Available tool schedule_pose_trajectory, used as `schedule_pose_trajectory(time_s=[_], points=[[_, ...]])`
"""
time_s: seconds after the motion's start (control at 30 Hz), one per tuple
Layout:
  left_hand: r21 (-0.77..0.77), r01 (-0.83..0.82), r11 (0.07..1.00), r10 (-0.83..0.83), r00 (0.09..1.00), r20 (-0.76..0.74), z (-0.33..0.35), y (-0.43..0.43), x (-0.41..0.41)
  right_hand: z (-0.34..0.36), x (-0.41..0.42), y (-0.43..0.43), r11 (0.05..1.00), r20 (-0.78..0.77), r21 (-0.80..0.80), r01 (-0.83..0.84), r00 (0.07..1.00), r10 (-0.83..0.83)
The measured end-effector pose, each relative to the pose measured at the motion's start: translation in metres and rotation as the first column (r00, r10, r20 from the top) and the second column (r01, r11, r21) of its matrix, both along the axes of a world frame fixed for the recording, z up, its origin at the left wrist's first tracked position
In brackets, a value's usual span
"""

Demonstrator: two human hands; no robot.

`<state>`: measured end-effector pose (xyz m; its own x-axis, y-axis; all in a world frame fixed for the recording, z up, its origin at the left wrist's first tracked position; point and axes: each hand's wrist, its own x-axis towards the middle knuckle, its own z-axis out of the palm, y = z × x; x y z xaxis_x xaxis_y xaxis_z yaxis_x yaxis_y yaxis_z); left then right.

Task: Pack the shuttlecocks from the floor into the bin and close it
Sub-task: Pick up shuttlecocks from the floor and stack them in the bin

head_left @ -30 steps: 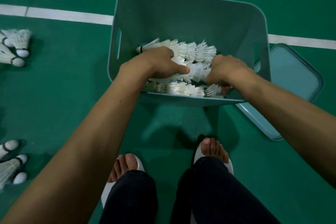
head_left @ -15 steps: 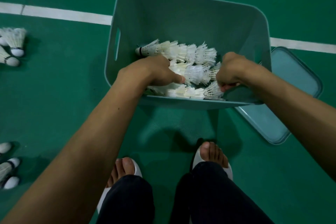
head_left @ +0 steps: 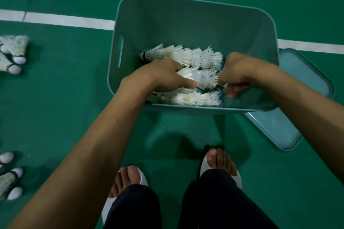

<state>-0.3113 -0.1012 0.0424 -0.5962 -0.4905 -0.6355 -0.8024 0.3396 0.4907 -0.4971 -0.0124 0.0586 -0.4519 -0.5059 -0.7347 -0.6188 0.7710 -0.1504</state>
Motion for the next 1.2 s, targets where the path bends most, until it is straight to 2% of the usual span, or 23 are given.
schedule_pose_trajectory(time_s=[0.03, 0.1, 0.17, 0.2, 0.27, 0.33, 0.43, 0.5, 0.6, 0.67, 0.73, 0.8, 0.97, 1.1, 1.2], points=[[-0.002, -0.029, 1.0, 0.029, 0.999, -0.04, 0.002, 0.0, 0.0, 0.006, 0.0, -0.002, 0.997, 0.071, -0.067, 0.043, 0.997, -0.039], [-0.015, -0.093, 0.996, 0.09, 0.986, -0.142, 0.005, 0.001, -0.001, 0.018, 0.002, -0.008, 0.952, 0.337, -0.202, 0.228, 0.929, -0.151], [-0.05, -0.128, 0.991, 0.114, 0.97, -0.215, 0.009, 0.003, -0.003, 0.025, 0.011, -0.017, 0.903, 0.555, -0.235, 0.36, 0.812, -0.179], [-0.085, -0.131, 0.988, 0.108, 0.967, -0.231, 0.011, 0.004, -0.003, 0.024, 0.017, -0.022, 0.901, 0.587, -0.235, 0.366, 0.792, -0.168], [-0.186, -0.155, 0.97, 0.109, 0.966, -0.234, 0.012, 0.006, -0.003, 0.017, 0.024, -0.032, 0.918, 0.564, -0.236, 0.32, 0.814, -0.138], [-0.248, -0.225, 0.942, 0.18, 0.965, -0.192, 0.013, 0.01, -0.003, 0.008, 0.027, -0.04, 0.919, 0.539, -0.227, 0.322, 0.828, -0.157], [-0.116, -0.349, 0.93, 0.352, 0.936, 0.004, 0.016, 0.014, -0.006, 0.009, 0.022, -0.051, 0.876, 0.495, -0.238, 0.42, 0.828, -0.263], [-0.03, -0.27, 0.962, 0.271, 0.95, 0.157, 0.019, 0.015, -0.007, 0.007, 0.019, -0.058, 0.833, 0.458, -0.284, 0.475, 0.83, -0.318], [-0.025, -0.094, 0.995, 0.097, 0.962, 0.256, 0.021, 0.011, -0.009, 0.001, 0.025, -0.075, 0.738, 0.447, -0.381, 0.557, 0.809, -0.381], [0.008, -0.032, 0.999, 0.028, 0.951, 0.308, 0.023, 0.009, -0.011, -0.006, 0.04, -0.087, 0.673, 0.519, -0.378, 0.636, 0.747, -0.415], [0.02, -0.014, 1.0, 0.007, 0.95, 0.312, 0.025, 0.004, -0.015, -0.016, 0.06, -0.1, 0.601, 0.629, -0.307, 0.738, 0.631, -0.454], [-0.002, -0.048, 0.999, 0.047, 0.962, 0.268, 0.027, -0.005, -0.017, -0.028, 0.076, -0.114, 0.533, 0.67, -0.25, 0.809, 0.542, -0.508], [-0.073, -0.124, 0.99, 0.139, 0.955, 0.262, 0.024, -0.013, -0.003, -0.054, 0.078, -0.128, 0.42, 0.677, -0.188, 0.888, 0.427, -0.6], [-0.072, -0.164, 0.984, 0.177, 0.955, 0.238, 0.019, -0.012, 0.001, -0.061, 0.079, -0.125, 0.384, 0.697, -0.159, 0.91, 0.379, -0.608], [-0.092, -0.181, 0.979, 0.198, 0.95, 0.24, 0.016, -0.009, 0.001, -0.055, 0.079, -0.12, 0.416, 0.697, -0.195, 0.888, 0.424, -0.578]])
